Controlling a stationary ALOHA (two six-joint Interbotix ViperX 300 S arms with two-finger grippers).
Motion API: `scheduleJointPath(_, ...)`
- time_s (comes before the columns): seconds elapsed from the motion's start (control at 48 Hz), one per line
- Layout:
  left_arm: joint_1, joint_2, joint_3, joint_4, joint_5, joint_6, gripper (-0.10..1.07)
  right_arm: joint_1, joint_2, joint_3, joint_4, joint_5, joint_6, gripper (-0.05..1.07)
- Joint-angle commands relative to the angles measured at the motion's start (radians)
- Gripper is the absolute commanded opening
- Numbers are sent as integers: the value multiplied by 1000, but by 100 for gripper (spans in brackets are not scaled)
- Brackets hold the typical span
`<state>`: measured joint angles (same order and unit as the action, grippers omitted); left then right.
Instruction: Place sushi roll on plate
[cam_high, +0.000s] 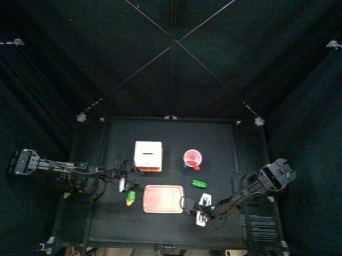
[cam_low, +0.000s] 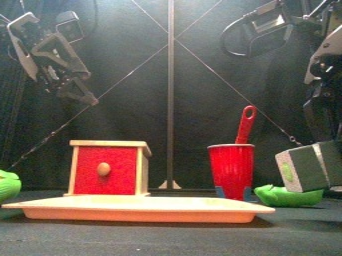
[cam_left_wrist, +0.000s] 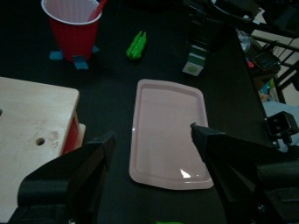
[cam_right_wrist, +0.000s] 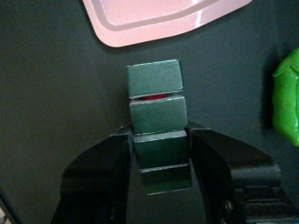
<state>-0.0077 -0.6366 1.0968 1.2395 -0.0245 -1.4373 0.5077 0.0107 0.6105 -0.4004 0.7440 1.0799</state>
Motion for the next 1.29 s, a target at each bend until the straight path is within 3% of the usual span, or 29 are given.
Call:
scheduleJointPath(0.0,3,-9,-8,-2,-2,2,100,-12,-37,-32,-5,0,0,61)
scheduleJointPath(0.542,5,-17,2,-2,-2,2,100,-155,-11,-156,-15,-35,28,61)
scheduleJointPath(0.792,5,-17,3,-29,-2,2,100,-202,38,-236,15,-60,133,61)
scheduleJointPath(1.062,9,-17,5,-55,-2,3,100,-230,84,-282,-32,-80,449,61)
scheduleJointPath(1.271,9,-28,6,-52,-2,9,100,-229,133,-325,-202,-49,870,61)
